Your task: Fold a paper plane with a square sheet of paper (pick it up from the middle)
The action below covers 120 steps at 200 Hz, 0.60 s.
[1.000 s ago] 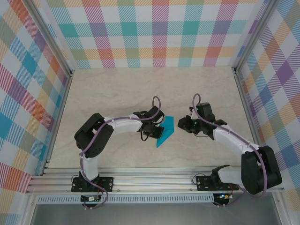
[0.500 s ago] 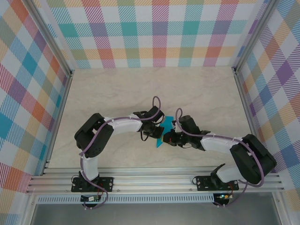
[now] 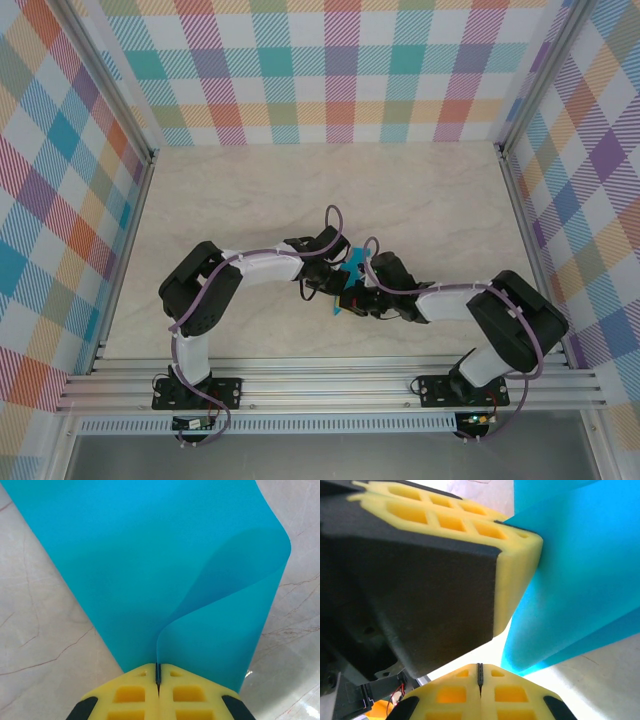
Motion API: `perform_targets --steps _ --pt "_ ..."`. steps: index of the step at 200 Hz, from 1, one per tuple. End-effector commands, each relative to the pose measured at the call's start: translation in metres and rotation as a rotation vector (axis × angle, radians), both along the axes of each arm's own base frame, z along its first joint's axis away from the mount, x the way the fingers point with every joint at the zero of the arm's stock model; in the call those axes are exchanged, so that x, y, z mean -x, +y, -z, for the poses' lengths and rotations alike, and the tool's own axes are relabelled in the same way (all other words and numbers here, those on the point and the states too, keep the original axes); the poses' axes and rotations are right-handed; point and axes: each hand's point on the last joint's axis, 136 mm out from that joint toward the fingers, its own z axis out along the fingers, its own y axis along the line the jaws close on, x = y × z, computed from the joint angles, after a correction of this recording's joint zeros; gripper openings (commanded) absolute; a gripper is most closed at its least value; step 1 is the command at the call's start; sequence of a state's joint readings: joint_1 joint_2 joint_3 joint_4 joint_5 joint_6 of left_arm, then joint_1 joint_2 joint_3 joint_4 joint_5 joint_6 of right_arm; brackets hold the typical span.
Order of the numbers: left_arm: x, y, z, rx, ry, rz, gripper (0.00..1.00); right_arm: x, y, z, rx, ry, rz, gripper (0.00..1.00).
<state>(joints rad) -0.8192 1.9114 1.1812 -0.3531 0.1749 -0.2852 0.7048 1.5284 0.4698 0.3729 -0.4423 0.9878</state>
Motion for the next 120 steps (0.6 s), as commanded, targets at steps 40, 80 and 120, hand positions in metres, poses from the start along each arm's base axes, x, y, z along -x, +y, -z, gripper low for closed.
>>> perform_targets --steps 40,80,120 --pt "0.011 0.010 0.033 -0.066 0.069 0.022 0.00 0.000 0.011 0.004 -0.029 0.001 -0.016 0.05" --pt "0.012 0.011 0.034 -0.068 0.072 0.022 0.00 0.003 0.007 0.017 0.002 0.022 -0.012 0.05" --pt "0.013 0.011 0.035 -0.069 0.076 0.025 0.00 0.004 0.001 0.030 0.041 0.038 0.008 0.05"
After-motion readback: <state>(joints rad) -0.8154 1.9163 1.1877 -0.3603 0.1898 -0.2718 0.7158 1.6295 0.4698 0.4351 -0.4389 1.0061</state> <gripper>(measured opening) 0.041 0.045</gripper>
